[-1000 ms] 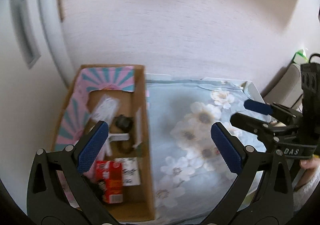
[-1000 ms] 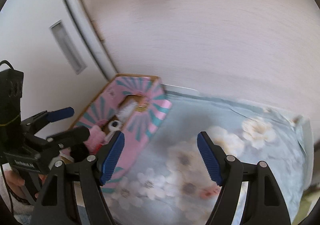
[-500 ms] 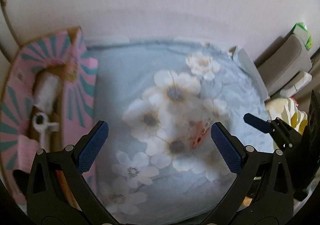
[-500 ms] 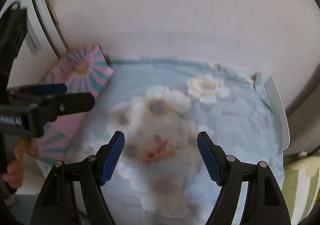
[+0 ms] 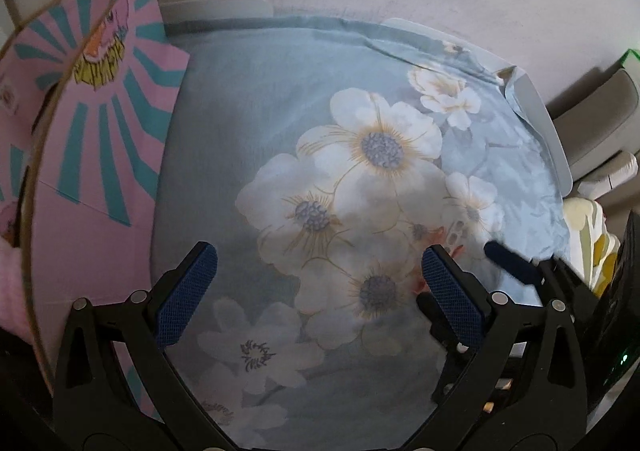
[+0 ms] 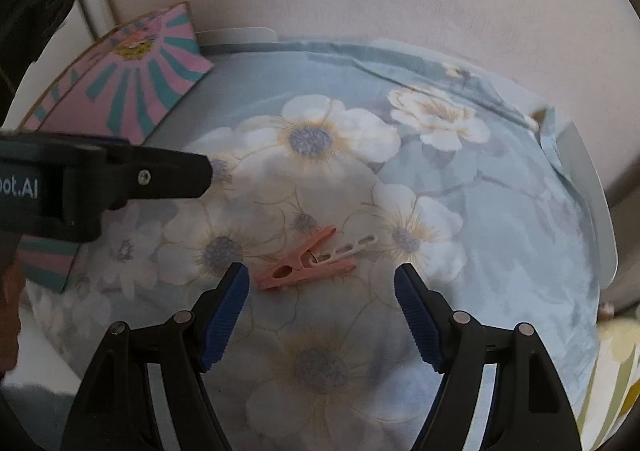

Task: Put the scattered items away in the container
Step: 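Grasp the pink clothespin with the right tool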

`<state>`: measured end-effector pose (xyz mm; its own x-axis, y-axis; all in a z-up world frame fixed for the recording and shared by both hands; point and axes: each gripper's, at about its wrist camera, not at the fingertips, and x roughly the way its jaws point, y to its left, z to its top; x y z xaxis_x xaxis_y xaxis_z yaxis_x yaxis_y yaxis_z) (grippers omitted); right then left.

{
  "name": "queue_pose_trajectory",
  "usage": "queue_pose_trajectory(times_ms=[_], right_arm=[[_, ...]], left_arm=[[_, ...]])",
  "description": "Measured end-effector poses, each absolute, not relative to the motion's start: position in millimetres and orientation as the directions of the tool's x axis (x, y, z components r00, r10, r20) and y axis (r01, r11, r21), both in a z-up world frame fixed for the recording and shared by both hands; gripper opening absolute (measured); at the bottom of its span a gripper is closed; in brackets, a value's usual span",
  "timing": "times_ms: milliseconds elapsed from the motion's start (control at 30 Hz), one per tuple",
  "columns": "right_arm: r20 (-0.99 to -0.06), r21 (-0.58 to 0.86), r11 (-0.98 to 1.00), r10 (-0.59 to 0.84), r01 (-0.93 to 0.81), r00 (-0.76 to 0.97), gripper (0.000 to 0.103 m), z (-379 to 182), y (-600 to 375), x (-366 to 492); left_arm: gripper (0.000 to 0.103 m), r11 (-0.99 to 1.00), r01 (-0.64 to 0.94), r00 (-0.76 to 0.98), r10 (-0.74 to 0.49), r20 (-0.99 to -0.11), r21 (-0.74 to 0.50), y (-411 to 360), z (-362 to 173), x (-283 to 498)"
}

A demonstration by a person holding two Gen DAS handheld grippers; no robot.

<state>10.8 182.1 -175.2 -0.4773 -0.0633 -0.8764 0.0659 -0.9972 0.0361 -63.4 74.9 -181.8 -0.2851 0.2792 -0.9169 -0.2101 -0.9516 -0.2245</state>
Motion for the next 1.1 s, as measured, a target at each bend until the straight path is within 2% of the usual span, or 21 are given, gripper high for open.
queue_pose_trajectory(times_ms=[333, 400, 467, 633, 667, 733, 767, 800, 833, 900, 967, 1100], right_arm=[[-0.859, -0.009, -1.000, 0.003, 0.010, -0.512, 0.069, -182.3, 158.6, 20.4], [-0.851, -0.004, -1.000, 0.007, -0.008, -0.525, 0.063, -180.9, 159.8, 19.2], [-0.843, 0.001, -1.000, 0.014, -0.028, -0.538, 0.050, -180.0, 162.5, 18.3], [-0.829, -0.013, -0.998, 0.041, -0.054, -0.557, 0.025, -178.2, 167.2, 14.2], [-0.828, -0.015, -0.998, 0.043, -0.055, -0.559, 0.019, -177.5, 166.6, 14.6], [-0.828, -0.005, -0.998, 0.037, -0.058, -0.560, 0.017, -177.3, 169.3, 13.8], [-0.828, -0.005, -0.998, 0.038, -0.060, -0.560, 0.016, -177.0, 168.2, 13.5], [-0.828, -0.002, -0.998, 0.036, -0.061, -0.560, 0.016, -176.9, 167.5, 12.6], [-0.828, 0.002, -0.998, 0.032, -0.061, -0.559, 0.016, -177.5, 168.1, 13.3], [-0.829, 0.012, -0.998, 0.025, -0.062, -0.559, 0.016, -178.0, 170.1, 12.2], [-0.829, 0.017, -0.998, 0.020, -0.061, -0.560, 0.015, -179.4, 174.4, 10.2], [-0.822, 0.028, -0.998, 0.012, -0.061, -0.569, 0.015, -176.2, 178.3, 11.6]], left_arm=[[0.102, -0.947, -0.218, -0.272, 0.291, -0.917, -0.236, 72.5, -188.6, -70.2], [0.102, -0.946, -0.221, -0.274, 0.295, -0.916, -0.238, 72.0, -187.3, -71.0], [0.102, -0.945, -0.228, -0.273, 0.293, -0.916, -0.234, 72.4, -187.3, -72.5], [0.101, -0.946, -0.248, -0.286, 0.279, -0.917, -0.210, 77.8, -189.4, -71.6], [0.098, -0.946, -0.258, -0.293, 0.271, -0.917, -0.197, 79.7, -189.4, -70.9], [0.077, -0.943, -0.288, -0.299, 0.252, -0.920, -0.164, 84.8, -190.5, -69.1], [0.060, -0.941, -0.301, -0.291, 0.245, -0.925, -0.154, 87.2, -192.5, -68.8], [0.049, -0.940, -0.307, -0.279, 0.240, -0.930, -0.150, 89.7, -195.5, -68.8], [0.044, -0.939, -0.309, -0.271, 0.240, -0.932, -0.152, 90.4, -197.8, -68.7], [0.026, -0.937, -0.308, -0.267, 0.248, -0.931, -0.162, 89.2, -199.5, -67.6], [0.022, -0.937, -0.310, -0.272, 0.250, -0.929, -0.161, 88.8, -199.2, -65.9], [0.020, -0.941, -0.306, -0.301, 0.237, -0.924, -0.142, 87.5, -193.3, -63.0]])
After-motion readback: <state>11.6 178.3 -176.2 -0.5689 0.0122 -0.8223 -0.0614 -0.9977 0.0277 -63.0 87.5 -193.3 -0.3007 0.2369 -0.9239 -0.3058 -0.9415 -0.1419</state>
